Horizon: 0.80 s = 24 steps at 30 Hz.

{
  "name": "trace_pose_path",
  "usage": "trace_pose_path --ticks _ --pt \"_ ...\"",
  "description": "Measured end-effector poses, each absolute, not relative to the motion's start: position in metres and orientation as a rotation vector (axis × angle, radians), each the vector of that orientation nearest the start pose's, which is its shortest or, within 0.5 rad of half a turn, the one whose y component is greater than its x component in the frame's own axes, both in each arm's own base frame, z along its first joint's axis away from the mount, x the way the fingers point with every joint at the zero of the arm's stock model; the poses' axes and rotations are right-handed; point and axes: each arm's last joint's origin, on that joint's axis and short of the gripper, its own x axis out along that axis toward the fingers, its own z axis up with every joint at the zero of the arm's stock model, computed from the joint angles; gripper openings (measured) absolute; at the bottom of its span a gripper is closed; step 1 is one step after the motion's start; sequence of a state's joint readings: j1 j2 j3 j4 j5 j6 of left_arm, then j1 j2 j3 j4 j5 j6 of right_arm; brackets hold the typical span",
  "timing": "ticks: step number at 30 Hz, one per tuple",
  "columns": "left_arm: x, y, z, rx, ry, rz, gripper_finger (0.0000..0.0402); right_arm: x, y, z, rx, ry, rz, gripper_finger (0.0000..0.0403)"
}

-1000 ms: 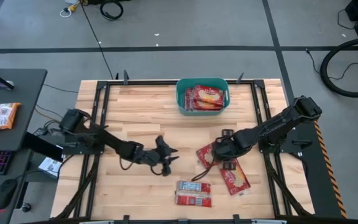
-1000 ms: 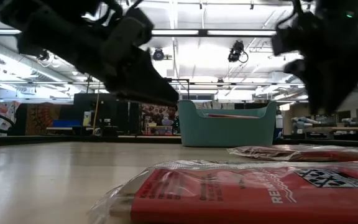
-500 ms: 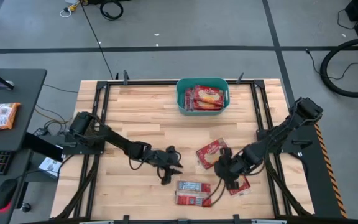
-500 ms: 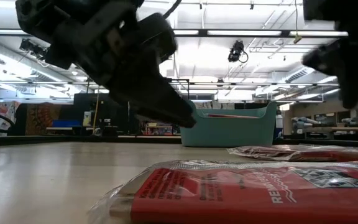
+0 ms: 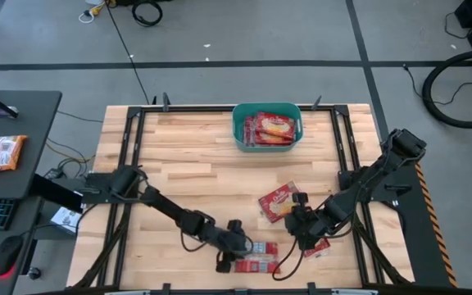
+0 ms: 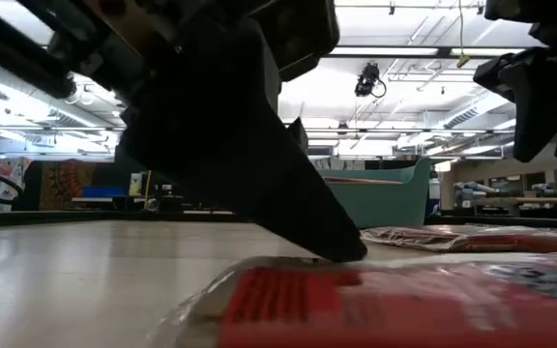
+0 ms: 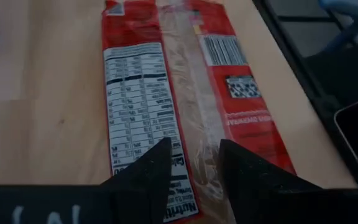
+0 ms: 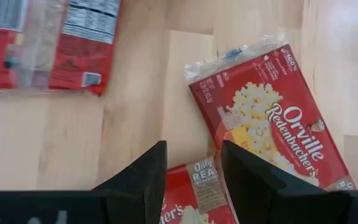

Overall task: Sort popcorn bags into baskets
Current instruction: Put the red popcorn bag into the blue bin

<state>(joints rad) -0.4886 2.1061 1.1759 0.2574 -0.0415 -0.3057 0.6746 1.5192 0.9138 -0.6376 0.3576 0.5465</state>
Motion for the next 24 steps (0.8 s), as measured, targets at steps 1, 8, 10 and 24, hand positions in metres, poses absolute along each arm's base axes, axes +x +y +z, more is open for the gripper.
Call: trace_pose_path --ticks 1,8,10,24 --pt "0.376 -0.200 0.108 -0.100 0.723 -0.314 0.0141 0.219 0.162 0.187 -0.127 1.101 -0.028 0.0158" --pt "0.374 -0.186 0.108 0.002 0.766 -0.047 0.0141 0.224 0.167 0.190 -0.117 1.035 -0.003 0.0158" --pt "0.375 -0.179 0.106 0.039 0.774 0.008 0.0141 0.227 0.169 0.192 -0.119 0.993 0.019 0.0158" --pt "0.382 -0.159 0.104 0.021 0.784 0.079 0.0141 0.249 0.197 0.172 -0.264 0.781 0.130 0.0158"
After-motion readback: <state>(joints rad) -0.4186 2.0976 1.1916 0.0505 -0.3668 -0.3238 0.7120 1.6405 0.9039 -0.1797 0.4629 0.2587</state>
